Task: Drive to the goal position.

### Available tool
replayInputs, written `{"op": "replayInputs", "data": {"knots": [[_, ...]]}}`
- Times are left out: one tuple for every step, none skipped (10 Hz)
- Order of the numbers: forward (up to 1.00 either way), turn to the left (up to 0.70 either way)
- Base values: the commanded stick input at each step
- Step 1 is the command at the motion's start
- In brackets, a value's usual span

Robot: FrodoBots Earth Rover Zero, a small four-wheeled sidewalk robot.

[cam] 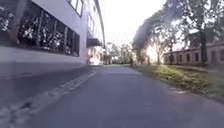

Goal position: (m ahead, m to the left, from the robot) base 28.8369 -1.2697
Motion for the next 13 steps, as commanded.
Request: {"op": "replayInputs", "data": {"knots": [[0.70, 0.00], [0.70, 0.00], [0.70, 0.00], [0.70, 0.00], [0.70, 0.00], [0.70, 0.00], [0.70, 0.00], [0.70, 0.00], [0.70, 0.00], [0.70, 0.00], [0.70, 0.00], [0.70, 0.00], [0.70, 0.00]]}}
